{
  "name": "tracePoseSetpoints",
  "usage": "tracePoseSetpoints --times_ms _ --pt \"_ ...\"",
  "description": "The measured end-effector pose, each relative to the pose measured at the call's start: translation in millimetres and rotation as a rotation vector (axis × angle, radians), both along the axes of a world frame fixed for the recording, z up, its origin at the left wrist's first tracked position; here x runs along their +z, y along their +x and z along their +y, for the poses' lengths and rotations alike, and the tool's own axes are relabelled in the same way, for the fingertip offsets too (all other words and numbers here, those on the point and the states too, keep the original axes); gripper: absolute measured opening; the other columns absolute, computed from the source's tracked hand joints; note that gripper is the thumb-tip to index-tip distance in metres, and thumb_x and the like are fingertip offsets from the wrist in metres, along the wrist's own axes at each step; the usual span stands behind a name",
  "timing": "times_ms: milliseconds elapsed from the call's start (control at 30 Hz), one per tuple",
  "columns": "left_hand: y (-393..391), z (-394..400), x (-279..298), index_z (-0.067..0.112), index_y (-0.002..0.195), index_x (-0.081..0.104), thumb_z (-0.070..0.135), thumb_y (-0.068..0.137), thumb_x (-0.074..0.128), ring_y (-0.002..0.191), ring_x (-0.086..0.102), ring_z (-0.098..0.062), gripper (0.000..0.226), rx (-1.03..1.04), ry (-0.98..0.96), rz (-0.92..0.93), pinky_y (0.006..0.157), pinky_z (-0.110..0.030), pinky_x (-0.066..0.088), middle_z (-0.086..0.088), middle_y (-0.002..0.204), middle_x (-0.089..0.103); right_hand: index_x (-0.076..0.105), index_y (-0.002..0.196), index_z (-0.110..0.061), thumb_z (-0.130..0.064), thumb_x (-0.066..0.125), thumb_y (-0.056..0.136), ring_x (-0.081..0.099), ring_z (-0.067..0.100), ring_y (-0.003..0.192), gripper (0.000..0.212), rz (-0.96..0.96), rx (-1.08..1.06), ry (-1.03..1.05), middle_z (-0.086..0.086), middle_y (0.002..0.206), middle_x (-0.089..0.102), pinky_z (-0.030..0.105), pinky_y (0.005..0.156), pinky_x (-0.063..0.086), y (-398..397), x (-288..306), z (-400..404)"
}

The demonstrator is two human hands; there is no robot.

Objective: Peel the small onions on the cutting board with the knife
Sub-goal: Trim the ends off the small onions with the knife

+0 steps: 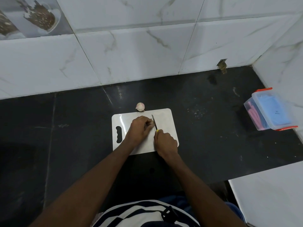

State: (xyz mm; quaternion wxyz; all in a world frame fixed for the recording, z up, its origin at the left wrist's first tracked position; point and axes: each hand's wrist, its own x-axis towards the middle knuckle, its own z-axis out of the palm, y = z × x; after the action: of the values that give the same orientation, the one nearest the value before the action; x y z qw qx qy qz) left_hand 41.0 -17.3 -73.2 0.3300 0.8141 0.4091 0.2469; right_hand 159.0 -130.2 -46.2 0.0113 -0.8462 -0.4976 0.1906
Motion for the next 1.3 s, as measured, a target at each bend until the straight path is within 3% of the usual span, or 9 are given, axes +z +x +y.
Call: tracePoseSetpoints --times_ms 167,433,533,800,1000,1167,1300 --pt "1.7 2.0 1.4 0.009 0.1 0.078 0.016 0.092 0.083 0.084 0.074 -0.029 0.012 0.025 0.008 0.034 0.083 -0.047 0.061 -0.008 0.095 0.078 0.055 0.117 -0.012 -0.04 0.026 0.116 0.072 0.037 0.096 0.041 -0.03 0.01 -0.004 0.011 0.108 0.071 0.039 0.069 0.038 -5.1 -1.5 0.3" --pt "3.5 10.2 -0.3 0.015 0.095 0.079 0.027 0.094 0.077 0.079 0.069 -0.02 0.012 0.013 0.011 0.102 0.078 -0.042 0.058 0.001 0.087 0.077 0.055 0.118 -0.012 -0.033 0.03 0.115 0.074 0.035 0.093 0.032 -0.061 -0.009 -0.033 0.009 0.106 0.073 0.036 0.067 0.036 -6.9 -7.8 9.1" --pt "4.7 9.4 2.5 0.014 0.095 0.081 0.023 0.093 0.08 0.076 0.071 -0.02 0.01 0.023 0.005 0.088 0.078 -0.039 0.059 0.0 0.086 0.079 0.054 0.118 -0.012 -0.031 0.03 0.115 0.074 0.034 0.091 0.031 -0.076 -0.008 -0.039 0.008 0.104 0.073 0.035 0.066 0.035 -8.0 -8.2 7.0" --pt "1.4 11.2 3.5 0.017 0.094 0.081 0.021 0.089 0.085 0.076 0.074 -0.02 0.007 0.039 -0.032 0.058 0.08 -0.041 0.061 0.002 0.087 0.081 0.053 0.118 -0.011 -0.021 0.043 0.11 0.072 0.034 0.095 0.016 0.027 0.01 -0.046 0.011 0.108 0.071 0.037 0.069 0.039 -5.1 -13.9 26.6" --pt "-1.1 10.5 1.5 0.019 0.096 0.081 0.029 0.089 0.084 0.075 0.073 -0.015 0.013 0.051 -0.055 0.041 0.078 -0.04 0.061 0.007 0.089 0.081 0.054 0.117 -0.012 -0.037 0.027 0.116 0.073 0.035 0.092 0.037 -0.018 0.039 -0.013 0.01 0.104 0.072 0.038 0.068 0.038 -3.2 -16.8 8.7" --pt "-2.2 16.3 2.5 0.019 0.099 0.081 0.04 0.086 0.079 0.075 0.075 -0.02 0.024 0.063 -0.09 0.046 0.079 -0.042 0.063 0.001 0.086 0.081 0.054 0.114 -0.013 -0.017 0.043 0.108 0.073 0.035 0.093 0.013 -0.024 0.07 -0.059 0.009 0.106 0.073 0.037 0.068 0.038 0.3 -13.3 30.5" --pt "-2.6 15.7 1.8 0.018 0.103 0.081 0.036 0.088 0.085 0.079 0.076 -0.019 0.023 0.06 -0.121 0.037 0.082 -0.043 0.063 0.003 0.091 0.082 0.058 0.114 -0.012 -0.022 0.037 0.112 0.074 0.035 0.093 0.023 -0.049 0.064 -0.053 0.009 0.106 0.074 0.036 0.068 0.036 -1.2 -10.2 24.0"
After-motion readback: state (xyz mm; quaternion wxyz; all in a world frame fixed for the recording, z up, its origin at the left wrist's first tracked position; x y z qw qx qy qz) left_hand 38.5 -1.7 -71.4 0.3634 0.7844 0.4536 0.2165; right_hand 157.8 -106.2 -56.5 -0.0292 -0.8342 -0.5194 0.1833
